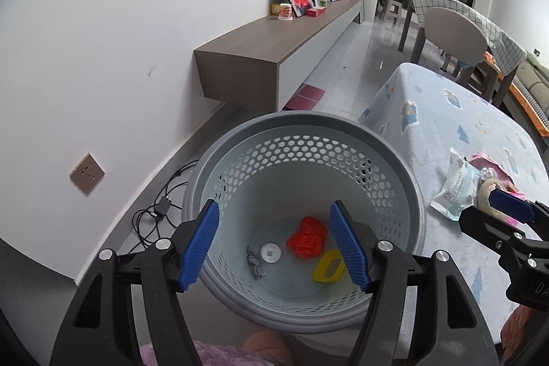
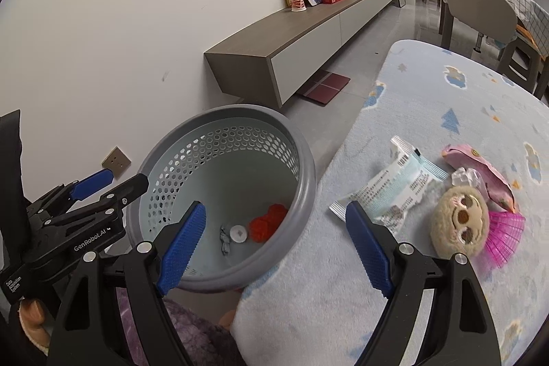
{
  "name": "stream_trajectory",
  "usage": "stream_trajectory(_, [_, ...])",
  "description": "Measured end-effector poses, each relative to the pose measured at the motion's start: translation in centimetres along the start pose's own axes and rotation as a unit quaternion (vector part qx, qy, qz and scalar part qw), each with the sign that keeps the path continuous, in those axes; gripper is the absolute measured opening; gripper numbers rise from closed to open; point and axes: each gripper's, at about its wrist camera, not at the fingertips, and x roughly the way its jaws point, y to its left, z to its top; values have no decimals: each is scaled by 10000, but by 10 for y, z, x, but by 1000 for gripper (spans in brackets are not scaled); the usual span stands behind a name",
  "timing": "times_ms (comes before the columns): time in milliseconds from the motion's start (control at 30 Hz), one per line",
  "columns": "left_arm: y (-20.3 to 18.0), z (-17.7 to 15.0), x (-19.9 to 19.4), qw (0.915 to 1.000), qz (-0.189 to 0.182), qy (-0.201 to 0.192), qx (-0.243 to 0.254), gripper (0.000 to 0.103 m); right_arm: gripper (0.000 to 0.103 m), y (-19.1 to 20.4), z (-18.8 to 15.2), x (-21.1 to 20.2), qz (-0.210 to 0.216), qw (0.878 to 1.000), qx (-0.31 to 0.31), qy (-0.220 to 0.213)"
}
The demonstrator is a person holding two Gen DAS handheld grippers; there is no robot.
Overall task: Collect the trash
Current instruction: 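Move both open grippers back over the table items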
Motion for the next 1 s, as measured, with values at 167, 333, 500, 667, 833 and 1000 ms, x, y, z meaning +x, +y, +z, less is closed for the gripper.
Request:
stream_trajectory(167, [-13,-4,-12,9998,-181,-98,81,68,80,-10,-11,-21,-184,9997,135,-131])
stream_trajectory(333, [-26,-7,-25,9985,-440,-251,188,73,80,-21,-25,-49,-439,9982,299,-287])
stream_trajectory(500, [-46,-11,-36,9963,-660,-363,402,73,80,-38,-41,-73,-668,9955,505,-436])
stream_trajectory(667, [-67,-18,-43,9939,-856,-408,568,79,80,-60,-60,-94,-915,9919,711,-518])
stream_trajectory(833, [-91,-24,-48,9908,-1078,-418,709,80,80,-82,-74,-110,-1165,9876,899,-551])
stream_trajectory(1000, [-110,-24,-55,9877,-1221,-480,852,80,80,-106,-82,-131,-1368,9826,1076,-642])
